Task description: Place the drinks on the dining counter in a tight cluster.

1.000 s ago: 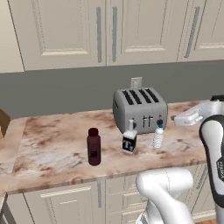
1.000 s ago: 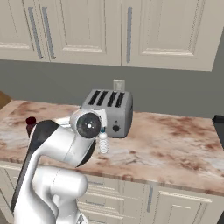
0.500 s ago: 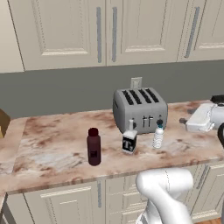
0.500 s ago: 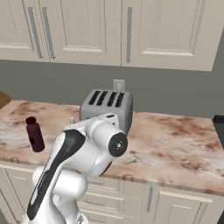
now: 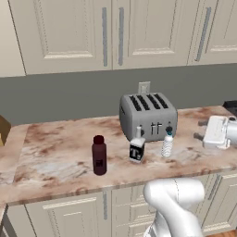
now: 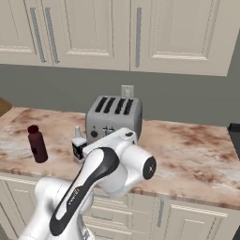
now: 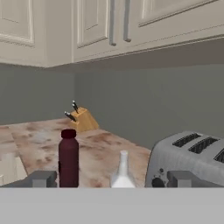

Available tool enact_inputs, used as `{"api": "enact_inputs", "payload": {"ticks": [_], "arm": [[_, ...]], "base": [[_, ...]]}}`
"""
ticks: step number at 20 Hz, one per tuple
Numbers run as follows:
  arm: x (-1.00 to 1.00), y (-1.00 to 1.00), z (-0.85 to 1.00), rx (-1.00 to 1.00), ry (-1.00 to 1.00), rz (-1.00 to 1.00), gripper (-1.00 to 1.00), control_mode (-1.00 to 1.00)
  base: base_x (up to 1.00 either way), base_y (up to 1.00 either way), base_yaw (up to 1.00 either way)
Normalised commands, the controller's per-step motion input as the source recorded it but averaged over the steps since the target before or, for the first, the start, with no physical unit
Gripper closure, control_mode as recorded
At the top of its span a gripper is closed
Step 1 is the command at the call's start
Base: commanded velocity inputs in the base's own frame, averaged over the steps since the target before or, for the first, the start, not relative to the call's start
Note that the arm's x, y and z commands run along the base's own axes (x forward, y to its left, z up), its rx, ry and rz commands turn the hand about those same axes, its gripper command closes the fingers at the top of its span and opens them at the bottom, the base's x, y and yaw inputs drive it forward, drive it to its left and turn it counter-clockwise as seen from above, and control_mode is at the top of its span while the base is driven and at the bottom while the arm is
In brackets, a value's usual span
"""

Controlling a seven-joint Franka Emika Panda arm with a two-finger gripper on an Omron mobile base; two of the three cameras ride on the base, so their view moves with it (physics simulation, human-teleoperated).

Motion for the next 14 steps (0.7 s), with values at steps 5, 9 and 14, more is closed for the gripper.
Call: {"api": "enact_inputs", "payload": {"ticks": [5, 9, 14], "arm": [[0.32, -0.09, -0.38, 0.01, 0.02, 0.09, -1.00, -1.00], [0.32, -0.08, -0.37, 0.03, 0.06, 0.09, -1.00, -1.00], [0.13, 0.00, -0.41, 0.00, 0.01, 0.10, -1.00, -1.00]], "base": [[0.00, 0.00, 0.00], [0.00, 0.00, 0.00], [0.00, 0.00, 0.00]]}}
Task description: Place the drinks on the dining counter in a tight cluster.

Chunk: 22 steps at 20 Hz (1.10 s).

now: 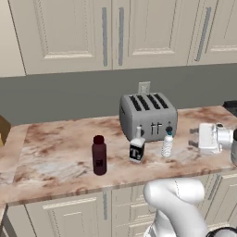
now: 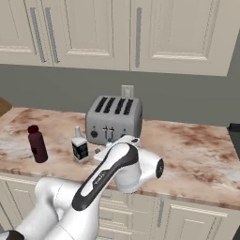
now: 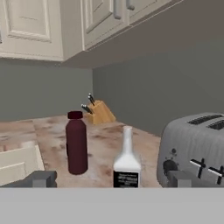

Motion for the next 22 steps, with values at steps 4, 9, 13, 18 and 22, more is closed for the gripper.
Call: {"api": "enact_inputs", "payload": {"ticks": [4, 9, 13, 18, 22], "arm": [[0.25, 0.00, -0.33, 0.00, 0.00, 0.06, -1.00, -1.00], [0.30, -0.01, -0.31, 0.00, 0.01, 0.05, -1.00, -1.00], [0.25, -0.05, -0.30, 0.00, 0.03, 0.06, -1.00, -1.00], [0.31, -0.09, -0.20, 0.00, 0.08, 0.05, -1.00, -1.00], [0.28, -0.07, -0.19, 0.00, 0.05, 0.05, -1.00, -1.00]], "base": [[0.00, 0.00, 0.00], [0.00, 0.00, 0.00], [0.00, 0.00, 0.00], [0.00, 0.00, 0.00], [0.00, 0.00, 0.00]]}}
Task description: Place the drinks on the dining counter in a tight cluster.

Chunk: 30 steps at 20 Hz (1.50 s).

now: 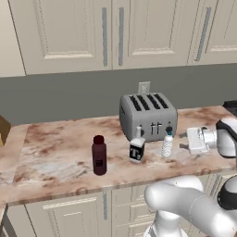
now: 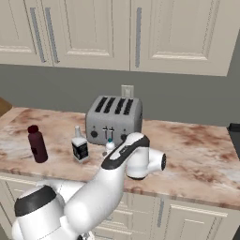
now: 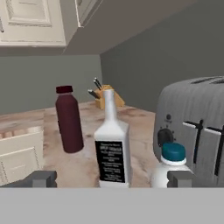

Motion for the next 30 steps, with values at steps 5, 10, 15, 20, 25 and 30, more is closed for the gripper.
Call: {"api": "enact_inputs", "payload": {"ticks": [5, 10, 15, 20, 25, 30], "arm": [[0.20, 0.00, -0.16, 0.00, 0.00, 0.02, -1.00, -1.00], [0.19, 0.01, -0.15, 0.00, 0.00, 0.00, -1.00, -1.00], [0.22, 0.05, -0.16, 0.00, 0.00, 0.00, -1.00, -1.00], [0.20, 0.02, -0.15, 0.00, 0.00, 0.00, -1.00, -1.00], [0.21, 0.00, -0.14, 0.00, 0.00, 0.00, -1.00, -1.00], [0.03, 0.06, -0.10, 0.00, 0.00, 0.00, -1.00, -1.00]], "base": [[0.00, 0.00, 0.00], [0.00, 0.00, 0.00], [0.00, 0.00, 0.00], [0.00, 0.00, 0.00], [0.00, 0.00, 0.00], [0.00, 0.00, 0.00]]}}
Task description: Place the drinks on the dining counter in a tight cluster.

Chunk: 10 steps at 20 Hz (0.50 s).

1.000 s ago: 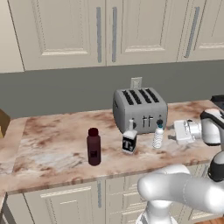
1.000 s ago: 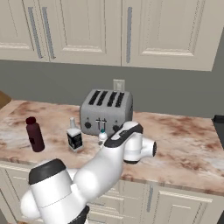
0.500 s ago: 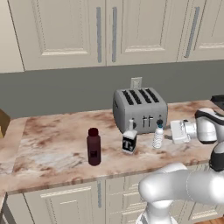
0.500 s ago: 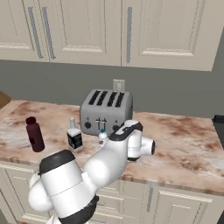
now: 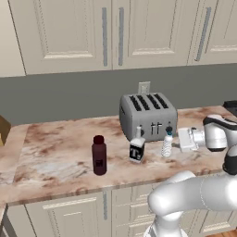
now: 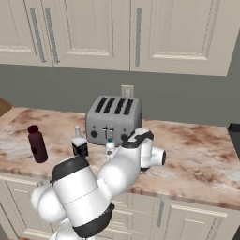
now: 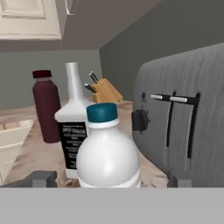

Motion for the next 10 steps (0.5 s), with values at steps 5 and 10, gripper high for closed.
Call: {"api": "enact_inputs", "payload": {"ticks": [5, 10], "arm": [[0.00, 0.17, -0.04, 0.00, 0.00, 0.00, -1.00, -1.00], [0.00, 0.18, 0.00, 0.00, -0.01, 0.00, -1.00, -1.00]], "base": [[0.00, 0.00, 0.00], [0.00, 0.00, 0.00]]}}
